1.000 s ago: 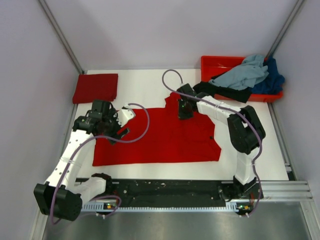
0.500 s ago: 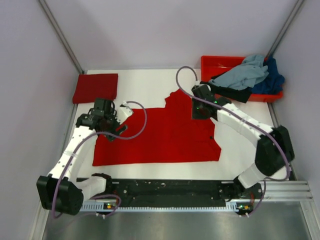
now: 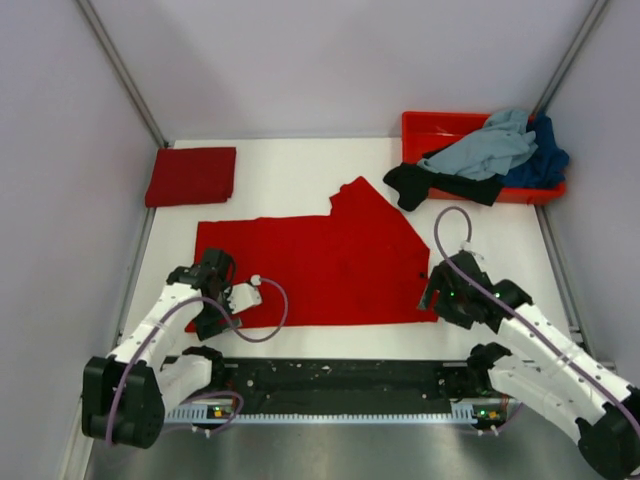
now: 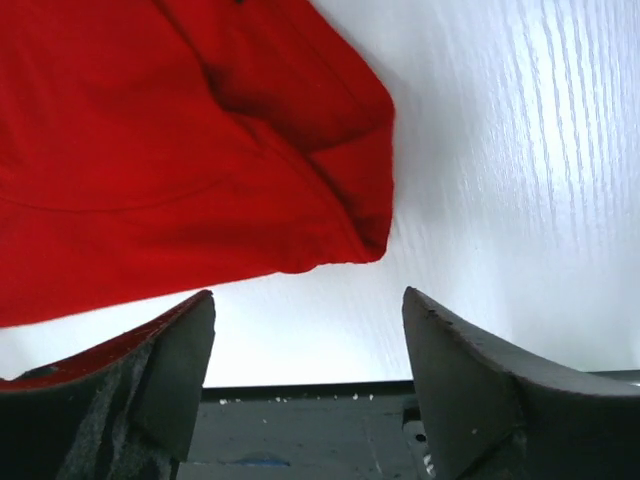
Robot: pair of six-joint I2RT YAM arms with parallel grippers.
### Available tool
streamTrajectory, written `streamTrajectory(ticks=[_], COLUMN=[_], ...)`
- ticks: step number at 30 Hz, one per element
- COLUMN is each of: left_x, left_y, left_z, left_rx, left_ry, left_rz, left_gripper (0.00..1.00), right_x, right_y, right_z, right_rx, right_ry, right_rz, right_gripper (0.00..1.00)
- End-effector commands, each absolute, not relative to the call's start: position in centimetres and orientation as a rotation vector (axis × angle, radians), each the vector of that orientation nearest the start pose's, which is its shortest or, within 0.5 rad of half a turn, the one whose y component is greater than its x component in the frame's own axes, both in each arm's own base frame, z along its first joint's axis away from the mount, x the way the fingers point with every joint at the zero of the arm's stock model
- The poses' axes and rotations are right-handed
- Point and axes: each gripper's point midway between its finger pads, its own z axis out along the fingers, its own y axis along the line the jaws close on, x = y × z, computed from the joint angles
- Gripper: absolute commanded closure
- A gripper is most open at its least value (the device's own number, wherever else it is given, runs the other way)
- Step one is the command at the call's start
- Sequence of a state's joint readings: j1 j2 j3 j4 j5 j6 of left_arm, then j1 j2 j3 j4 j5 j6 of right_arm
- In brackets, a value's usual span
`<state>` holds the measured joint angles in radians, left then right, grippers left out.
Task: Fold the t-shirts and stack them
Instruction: Fold the flattened tshirt in 1/3 of the way
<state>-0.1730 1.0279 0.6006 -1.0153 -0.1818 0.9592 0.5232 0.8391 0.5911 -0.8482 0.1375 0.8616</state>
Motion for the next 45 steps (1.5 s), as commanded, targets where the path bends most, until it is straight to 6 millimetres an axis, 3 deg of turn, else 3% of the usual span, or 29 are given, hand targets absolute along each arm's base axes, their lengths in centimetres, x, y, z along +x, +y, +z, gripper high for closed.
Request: streamTrajectory(ticks=[1,4,8,10,12,13,14,17,23,30,34,37,38,39,40,41,43,45], left_x=[17.4,18.3,17.5,16.7,16.2,16.1,16.1,15.6,13.5,11.7,9.5,8.5,8.5,8.5,8.6,9.1,10.7,14.0], left_y=[3.4,1.7,0.9,1.0,1.1,0.9,0.8,0.1,-1.1,-1.0,-0.6,0.0,0.2,0.3,0.5,0.5,0.3,-0.4], left_z=[4.2,3.3,1.7,0.8,0.3,0.1,0.1,0.2,2.3,5.9,6.2,6.1,6.1,6.0,6.1,6.3,7.3,8.9], left_rx=[1.612,1.573,1.600,1.645,1.652,1.654,1.638,1.659,1.742,1.864,1.944,2.005,2.020,2.031,2.038,2.030,1.972,1.816], left_ry=[2.489,2.469,2.478,2.480,2.492,2.498,2.502,2.488,2.471,2.429,2.459,2.483,2.488,2.497,2.504,2.504,2.499,2.496], left_rz=[0.363,0.252,0.153,0.139,0.126,0.110,0.107,0.035,-0.136,-0.199,-0.255,-0.267,-0.257,-0.254,-0.240,-0.222,-0.171,-0.082], left_gripper=[0.20,0.24,0.34,0.46,0.63,0.87,1.00,1.00,1.00,1.00,1.00,1.00,0.91,0.75,0.58,0.52,0.49,0.46], right_x=[15.9,16.1,16.3,16.1,15.6,15.4,15.4,15.6,14.5,10.2,9.1,8.1,8.0,7.8,7.7,7.8,8.5,10.4], right_y=[10.3,10.1,9.4,8.9,8.5,8.4,8.3,7.5,6.0,5.4,5.5,6.1,6.2,6.3,6.4,6.3,5.9,5.1], right_z=[5.9,3.8,1.8,0.3,-0.7,-0.7,-0.6,0.4,3.0,5.9,8.0,8.4,8.4,8.5,8.6,8.9,10.1,12.2], right_rx=[0.732,0.783,0.805,0.847,0.912,0.937,0.955,1.037,1.259,1.296,1.272,1.279,1.283,1.287,1.295,1.295,1.289,1.194], right_ry=[2.540,2.564,2.596,2.618,2.647,2.647,2.638,2.525,2.344,2.497,2.570,2.622,2.625,2.632,2.635,2.628,2.573,2.486], right_rz=[0.376,0.329,0.229,0.215,0.226,0.250,0.267,0.290,0.311,0.215,0.190,0.211,0.218,0.228,0.232,0.235,0.237,0.233], right_gripper=[0.31,0.40,0.44,0.60,0.84,0.88,0.92,1.00,1.00,1.00,1.00,1.00,1.00,1.00,0.94,0.74,0.44,0.33])
